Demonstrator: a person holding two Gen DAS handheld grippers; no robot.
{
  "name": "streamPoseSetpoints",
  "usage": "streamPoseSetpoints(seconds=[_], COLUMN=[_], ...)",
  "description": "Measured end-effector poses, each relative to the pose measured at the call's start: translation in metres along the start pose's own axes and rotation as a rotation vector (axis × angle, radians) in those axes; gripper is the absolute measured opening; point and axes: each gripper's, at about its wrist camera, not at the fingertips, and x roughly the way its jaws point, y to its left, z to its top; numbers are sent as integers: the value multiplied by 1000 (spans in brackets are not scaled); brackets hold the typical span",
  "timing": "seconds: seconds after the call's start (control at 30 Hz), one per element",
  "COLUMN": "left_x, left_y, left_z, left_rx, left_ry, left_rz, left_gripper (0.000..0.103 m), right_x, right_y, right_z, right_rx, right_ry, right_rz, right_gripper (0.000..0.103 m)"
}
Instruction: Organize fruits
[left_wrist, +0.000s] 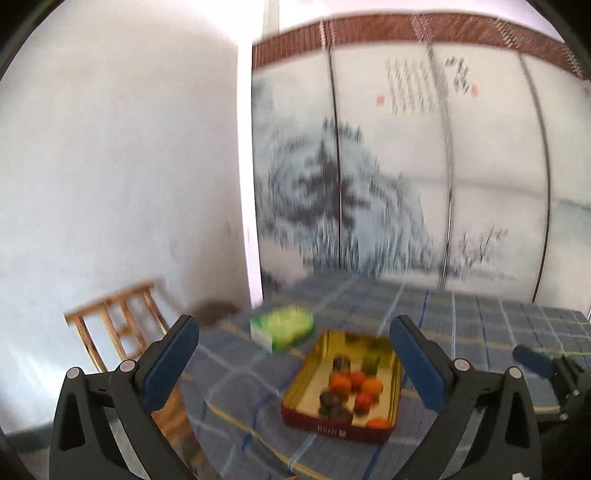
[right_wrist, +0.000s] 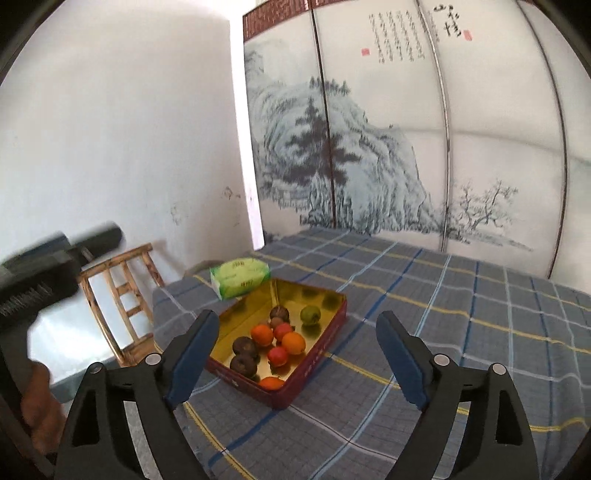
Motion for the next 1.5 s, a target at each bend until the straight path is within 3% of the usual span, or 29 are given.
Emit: streamPoseSetpoints(seconds=[0.07,0.2,0.43,0.67,1.13,1.5], left_x=[-18,-39,-36,-27,-7,6], left_y=[-3,-8,-10,-12,-12,-11], left_z=[11,25,27,11,-26,-36], left_rx=[-11,-34,-84,-41,34,34], left_ry=[-45,-67,7,43,155,202], left_rz=[20,-53,-128,-79,-60,-61], left_gripper=[103,103,103,103,103,103], right_x=[-11,-35,-61,-62,-52,-48], right_y=[-1,-5,-5,0,12,13], right_z=[3,8,11,7,-3,-8], right_rx=[1,16,-1,-24,-60,-57], right_ry=[-19,-58,-104,-101,-57,-29], right_rz=[-1,-6,-36,-54,-68,-69], right_gripper=[89,91,95,97,99,99])
